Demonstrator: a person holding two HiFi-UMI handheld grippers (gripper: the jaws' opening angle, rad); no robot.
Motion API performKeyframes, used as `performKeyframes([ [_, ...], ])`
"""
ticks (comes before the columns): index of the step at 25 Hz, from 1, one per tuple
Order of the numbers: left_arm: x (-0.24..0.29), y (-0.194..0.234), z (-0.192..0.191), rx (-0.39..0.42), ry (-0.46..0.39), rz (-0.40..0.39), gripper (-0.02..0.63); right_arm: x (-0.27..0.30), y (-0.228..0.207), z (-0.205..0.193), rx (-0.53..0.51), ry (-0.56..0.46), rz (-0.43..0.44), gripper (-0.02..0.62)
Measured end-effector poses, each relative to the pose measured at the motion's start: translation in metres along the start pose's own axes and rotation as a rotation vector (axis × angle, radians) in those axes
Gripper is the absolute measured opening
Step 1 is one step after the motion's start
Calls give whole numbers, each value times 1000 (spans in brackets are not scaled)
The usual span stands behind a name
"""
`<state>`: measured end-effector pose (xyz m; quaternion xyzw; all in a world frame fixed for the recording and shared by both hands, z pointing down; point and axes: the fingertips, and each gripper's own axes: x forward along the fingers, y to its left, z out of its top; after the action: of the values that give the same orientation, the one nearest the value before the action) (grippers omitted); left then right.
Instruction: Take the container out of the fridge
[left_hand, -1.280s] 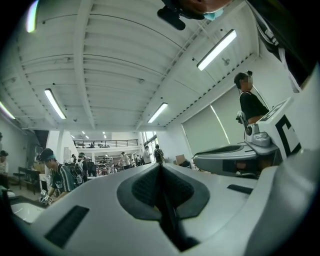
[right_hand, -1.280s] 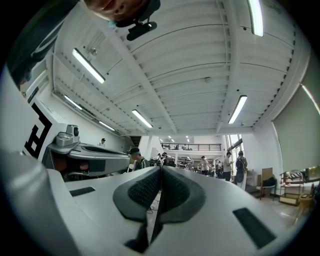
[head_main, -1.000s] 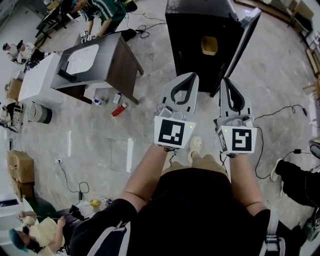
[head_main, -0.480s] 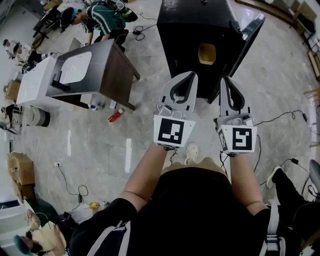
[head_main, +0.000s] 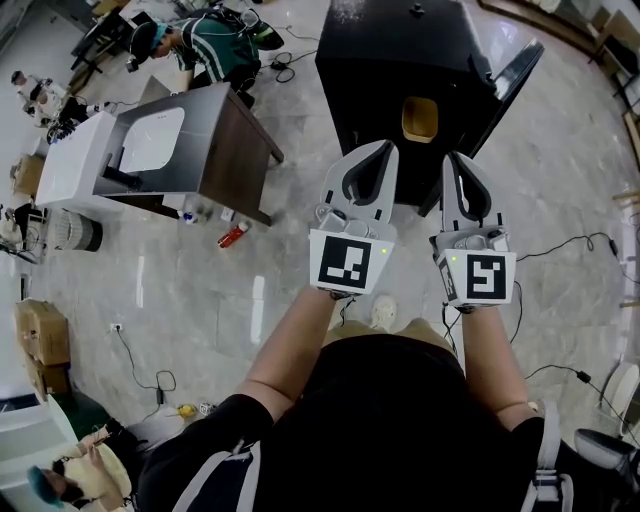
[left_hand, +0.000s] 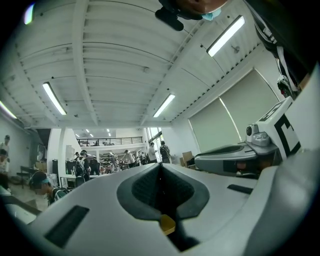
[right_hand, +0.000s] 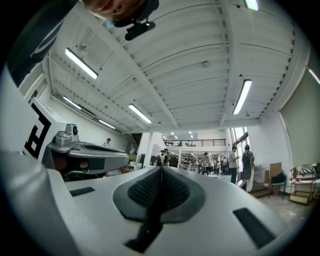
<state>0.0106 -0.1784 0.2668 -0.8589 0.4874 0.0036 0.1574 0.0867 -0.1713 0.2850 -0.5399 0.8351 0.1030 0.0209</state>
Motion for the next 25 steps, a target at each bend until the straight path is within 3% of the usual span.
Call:
performKeyframes([
  [21, 54, 5, -23, -23, 11, -6, 23, 29, -47, -23, 30, 11, -41, 37],
  [25, 53, 3, -26, -31, 52, -23, 24, 27, -50, -20, 29, 6, -54, 37],
])
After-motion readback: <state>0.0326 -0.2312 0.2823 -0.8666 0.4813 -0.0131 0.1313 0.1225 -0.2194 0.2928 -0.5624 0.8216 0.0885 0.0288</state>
